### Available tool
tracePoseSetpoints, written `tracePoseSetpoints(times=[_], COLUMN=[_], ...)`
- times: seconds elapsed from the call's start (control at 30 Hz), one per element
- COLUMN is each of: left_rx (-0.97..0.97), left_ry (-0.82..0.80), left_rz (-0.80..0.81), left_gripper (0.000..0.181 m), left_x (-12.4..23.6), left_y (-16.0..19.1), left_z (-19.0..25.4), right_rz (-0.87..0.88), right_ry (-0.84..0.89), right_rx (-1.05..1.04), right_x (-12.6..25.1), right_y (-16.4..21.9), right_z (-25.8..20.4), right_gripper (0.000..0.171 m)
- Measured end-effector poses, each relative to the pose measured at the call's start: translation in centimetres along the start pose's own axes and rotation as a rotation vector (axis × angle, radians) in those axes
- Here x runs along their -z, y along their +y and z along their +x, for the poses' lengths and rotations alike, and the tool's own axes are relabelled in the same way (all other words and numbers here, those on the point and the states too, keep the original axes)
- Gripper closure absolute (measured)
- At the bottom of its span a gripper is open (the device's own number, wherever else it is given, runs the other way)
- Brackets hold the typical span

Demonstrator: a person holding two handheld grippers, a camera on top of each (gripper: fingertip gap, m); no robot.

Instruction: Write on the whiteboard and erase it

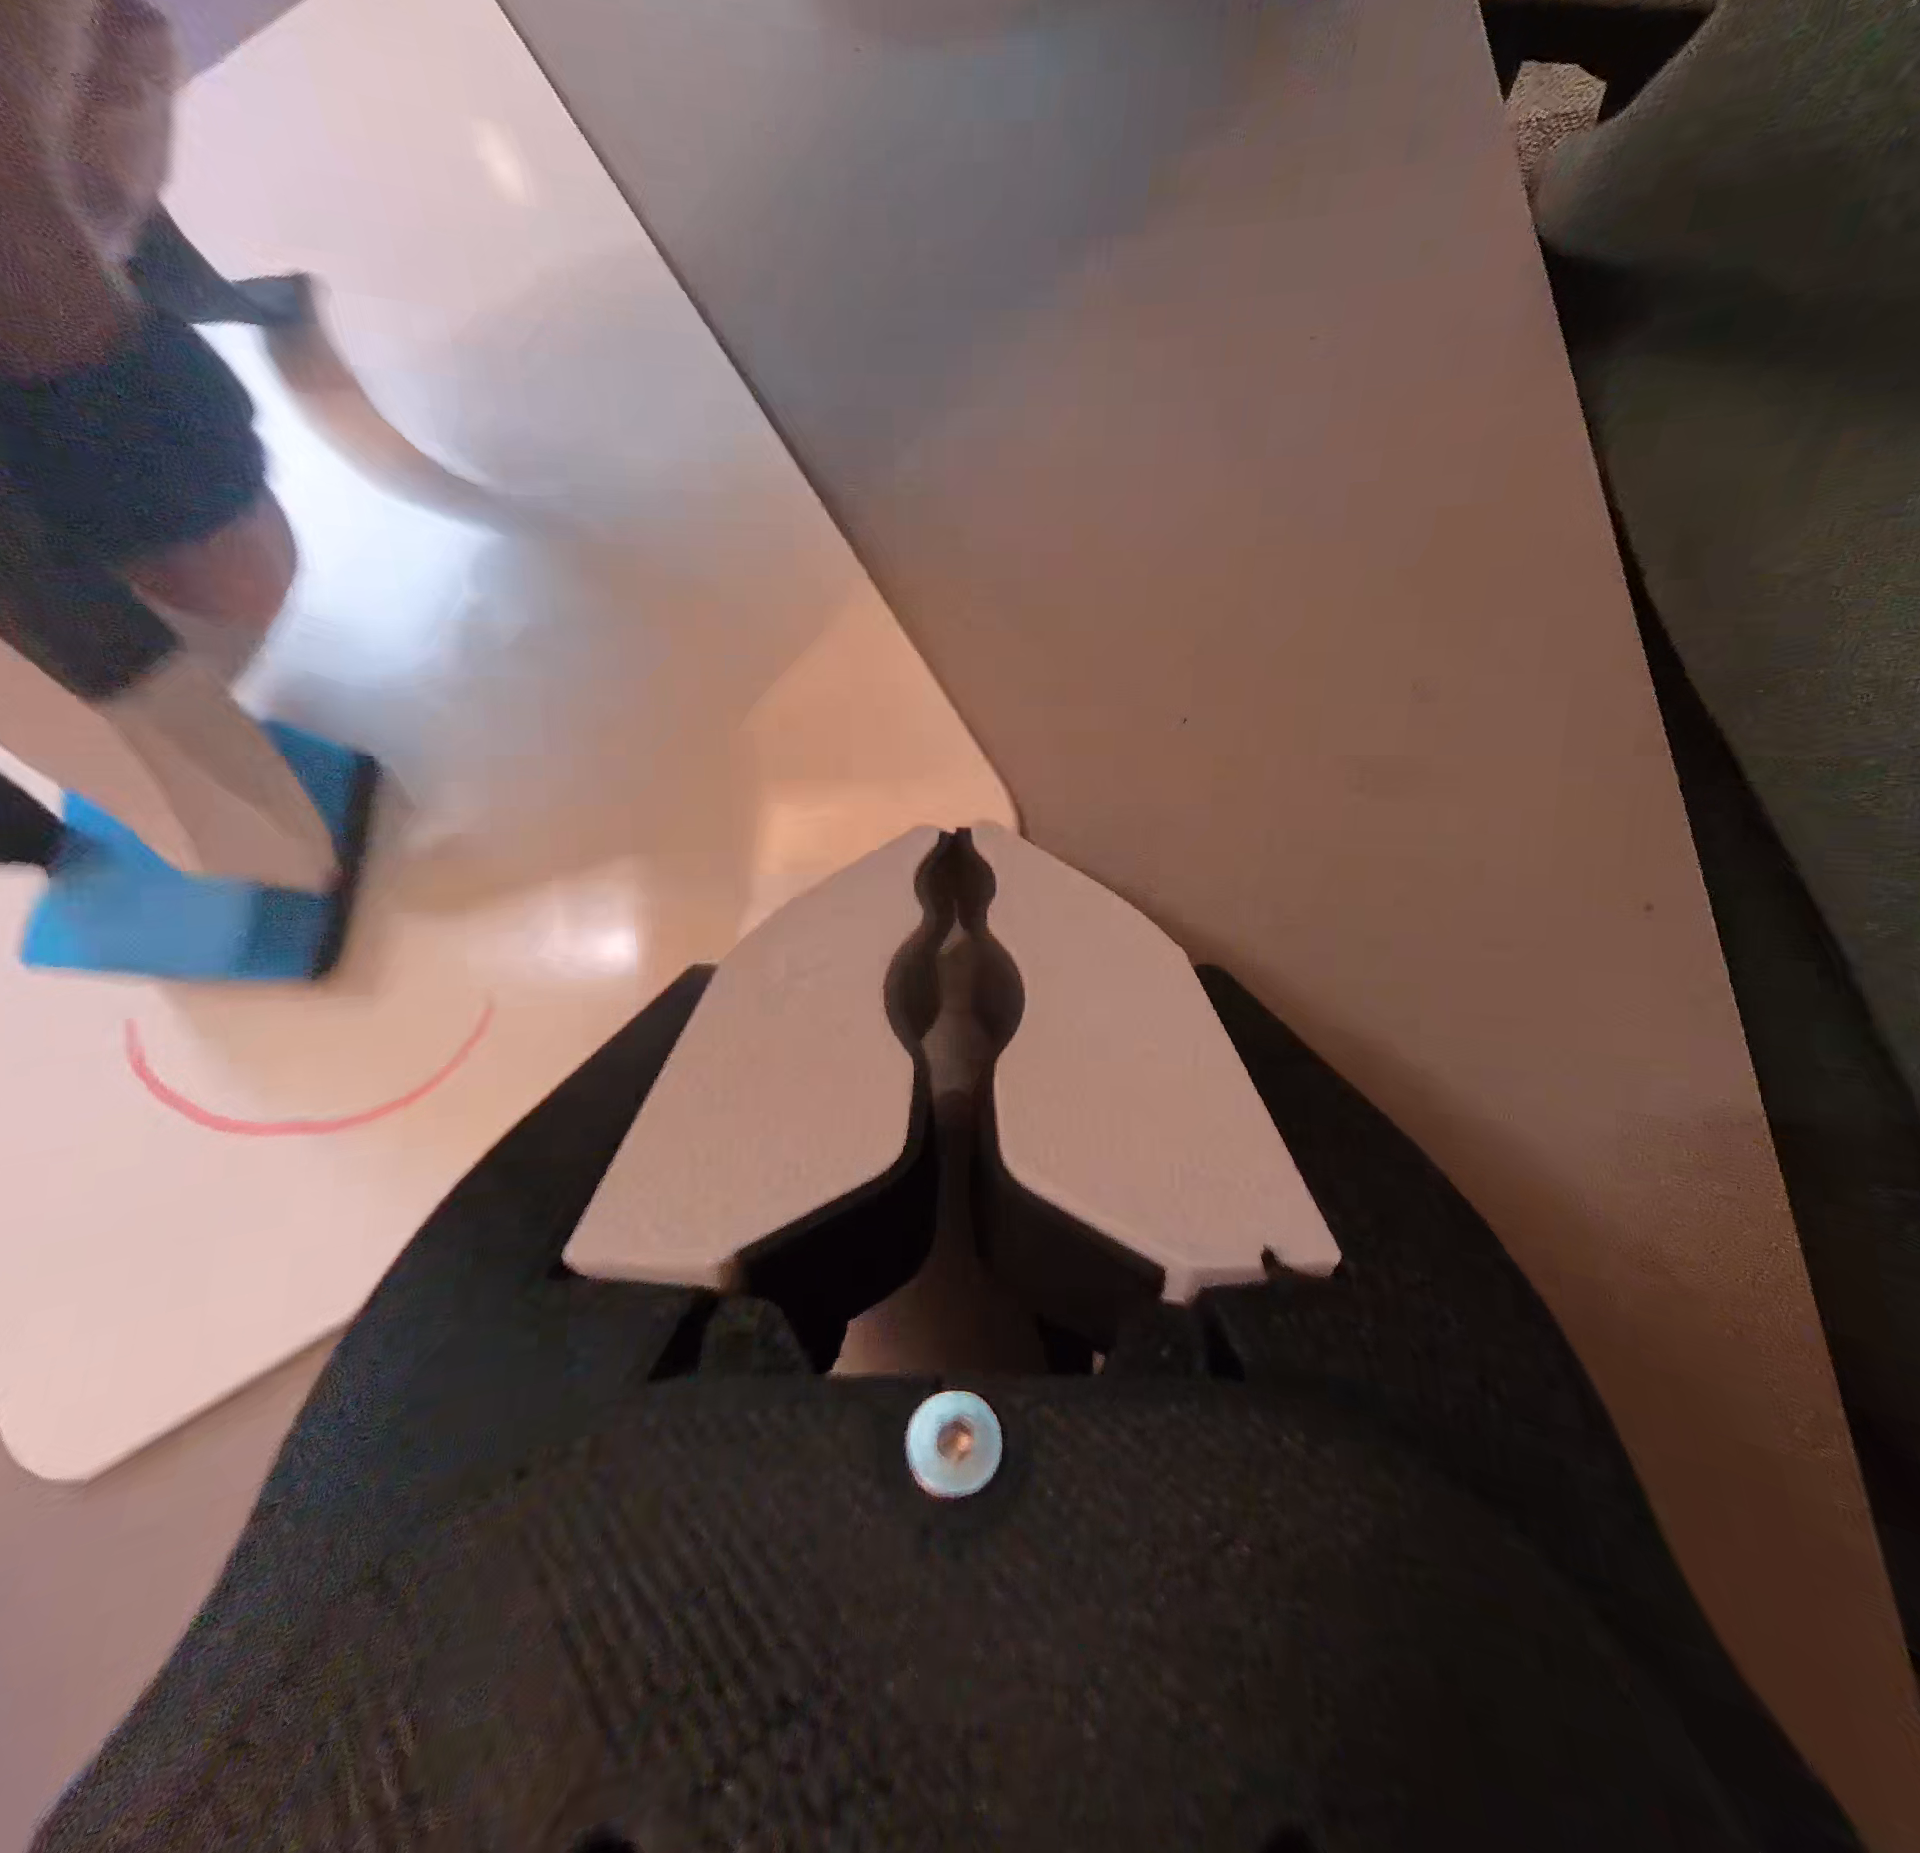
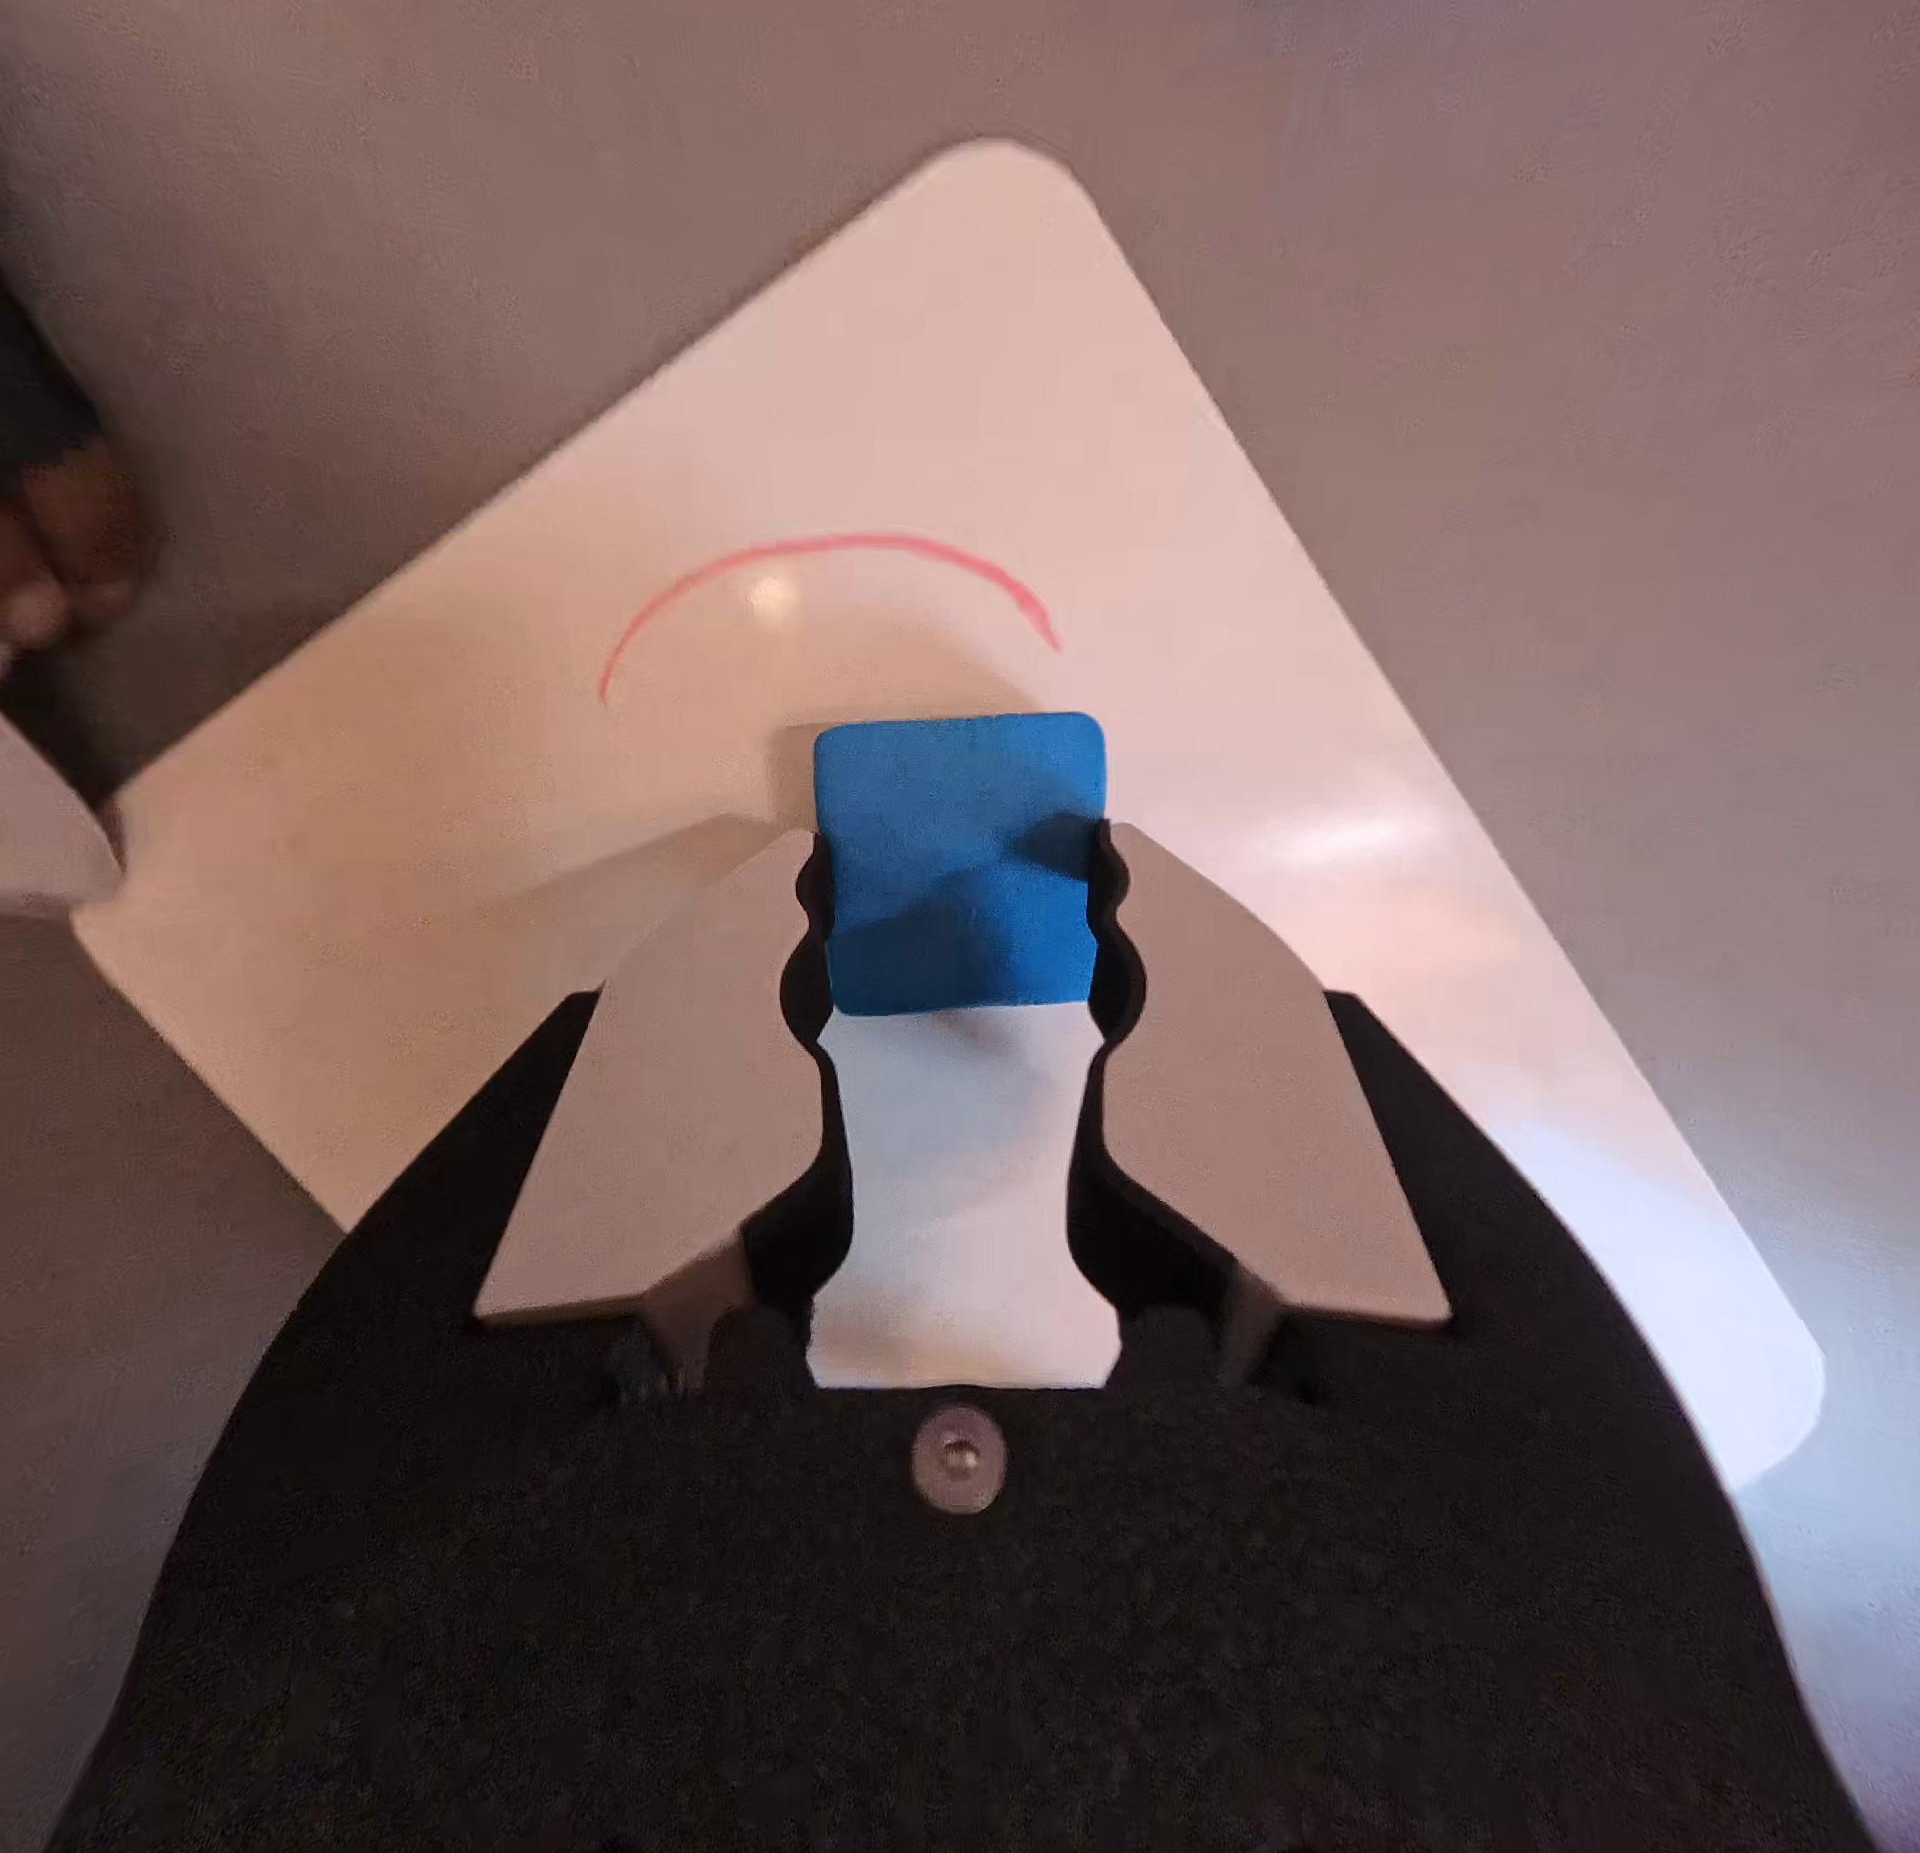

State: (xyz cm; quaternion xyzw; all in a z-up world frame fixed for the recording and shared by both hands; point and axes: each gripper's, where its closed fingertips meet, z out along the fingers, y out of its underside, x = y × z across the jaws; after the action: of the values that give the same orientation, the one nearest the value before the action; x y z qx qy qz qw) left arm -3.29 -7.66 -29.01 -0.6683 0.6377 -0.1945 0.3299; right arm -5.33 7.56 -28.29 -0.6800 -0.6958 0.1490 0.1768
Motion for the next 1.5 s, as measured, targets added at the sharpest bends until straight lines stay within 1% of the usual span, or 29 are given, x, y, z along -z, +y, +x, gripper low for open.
tracePoseSetpoints(times=[0.03, 0.1, 0.17, 0.2, 0.23, 0.3, 0.37, 0.4, 0.47, 0.53, 0.6, 0.67, 0.7, 0.73, 0.8, 0.87, 0.9, 0.93, 1.0, 1.03, 1.07, 1.1, 1.2, 1.27, 1.3, 1.4, 1.43, 1.47, 1.5], left_rx=[-0.002, -0.008, -0.003, 0.0, 0.0, -0.003, -0.005, -0.005, -0.009, -0.006, -0.002, 0.0, 0.002, 0.001, 0.0, 0.004, 0.005, 0.005, 0.006, 0.003, 0.002, 0.001, 0.004, 0.002, 0.0, 0.003, 0.002, 0.004, 0.006], left_ry=[-0.004, -0.004, 0.004, 0.009, 0.01, 0.004, -0.002, -0.002, 0.0, 0.007, 0.011, 0.011, 0.009, 0.005, 0.003, 0.011, 0.013, 0.013, 0.007, 0.001, -0.003, -0.004, 0.012, 0.02, 0.016, 0.007, 0.002, 0.0, 0.002], left_rz=[-0.001, -0.001, -0.004, -0.005, -0.005, -0.003, 0.0, 0.0, -0.002, -0.002, -0.001, 0.002, 0.002, 0.002, -0.001, -0.002, -0.004, -0.004, -0.003, -0.001, 0.002, 0.004, 0.001, 0.001, 0.0, 0.001, 0.001, 0.002, 0.002], left_gripper=[0.181, 0.181, 0.181, 0.181, 0.181, 0.18, 0.181, 0.181, 0.181, 0.181, 0.181, 0.181, 0.181, 0.181, 0.181, 0.181, 0.181, 0.181, 0.181, 0.181, 0.181, 0.181, 0.181, 0.181, 0.181, 0.181, 0.181, 0.181, 0.181], left_x=[0.0, 0.1, 0.1, 0.0, 0.0, 0.0, 0.0, 0.0, 0.0, 0.0, -0.1, -0.1, -0.1, -0.1, -0.1, -0.1, -0.1, -0.1, -0.1, -0.1, -0.1, -0.1, 0.0, -0.1, -0.1, -0.1, -0.1, -0.1, -0.1], left_y=[0.0, 0.0, 0.0, 0.0, 0.0, 0.0, 0.0, 0.0, 0.0, 0.0, -0.1, -0.2, -0.2, -0.2, -0.1, -0.1, -0.2, -0.2, -0.2, -0.2, -0.2, -0.1, -0.1, -0.2, -0.2, -0.2, -0.2, -0.2, -0.2], left_z=[0.0, 0.1, 0.1, 0.1, 0.1, 0.1, 0.1, 0.1, 0.1, 0.2, 0.2, 0.2, 0.1, 0.1, 0.1, 0.2, 0.2, 0.2, 0.2, 0.1, 0.1, 0.1, 0.2, 0.3, 0.3, 0.3, 0.2, 0.2, 0.2], right_rz=[-0.02, -0.065, -0.097, -0.098, -0.082, -0.03, -0.014, -0.035, -0.081, -0.084, -0.063, -0.05, -0.058, -0.066, -0.085, -0.122, -0.136, -0.128, -0.078, -0.068, -0.069, -0.079, -0.115, -0.115, -0.092, -0.035, -0.038, -0.045, -0.049], right_ry=[-0.003, -0.052, -0.077, -0.083, -0.081, -0.044, -0.008, -0.007, -0.048, -0.076, -0.077, -0.023, -0.002, -0.006, -0.056, -0.109, -0.108, -0.105, -0.056, -0.039, -0.029, -0.034, -0.116, -0.129, -0.117, -0.01, 0.006, 0.02, 0.005], right_rx=[0.0, 0.091, 0.198, 0.232, 0.237, 0.133, -0.011, -0.043, 0.038, 0.155, 0.196, 0.057, -0.008, -0.033, 0.059, 0.223, 0.283, 0.262, 0.088, 0.032, 0.019, 0.052, 0.251, 0.299, 0.247, -0.01, -0.041, -0.022, 0.02], right_x=[0.4, 1.0, 0.5, 0.0, -0.6, -1.6, -1.4, -0.8, -0.1, -0.7, -1.8, -2.2, -1.9, -1.4, -1.0, -1.1, -1.4, -1.8, -2.5, -2.5, -2.4, -2.2, -1.5, -1.8, -2.2, -2.9, -2.8, -2.7, -2.5], right_y=[0.9, 1.7, 0.4, -0.7, -1.9, -3.5, -2.6, -1.4, -0.2, -1.7, -3.9, -4.2, -3.4, -2.4, -1.7, -2.5, -3.1, -3.9, -4.8, -4.6, -4.3, -3.9, -3.4, -4.0, -4.7, -5.4, -5.1, -4.9, -4.7], right_z=[0.1, -3.1, -6.4, -7.0, -6.6, -2.7, 1.8, 2.6, 0.0, -3.8, -4.2, 0.7, 3.2, 4.1, 1.2, -3.6, -4.4, -3.6, 1.6, 3.7, 4.3, 3.2, -4.3, -5.8, -4.3, 4.2, 5.2, 4.7, 2.9], right_gripper=[0.123, 0.123, 0.123, 0.123, 0.123, 0.123, 0.123, 0.123, 0.123, 0.123, 0.123, 0.123, 0.123, 0.123, 0.124, 0.123, 0.123, 0.123, 0.123, 0.123, 0.123, 0.123, 0.123, 0.123, 0.123, 0.123, 0.123, 0.123, 0.123])
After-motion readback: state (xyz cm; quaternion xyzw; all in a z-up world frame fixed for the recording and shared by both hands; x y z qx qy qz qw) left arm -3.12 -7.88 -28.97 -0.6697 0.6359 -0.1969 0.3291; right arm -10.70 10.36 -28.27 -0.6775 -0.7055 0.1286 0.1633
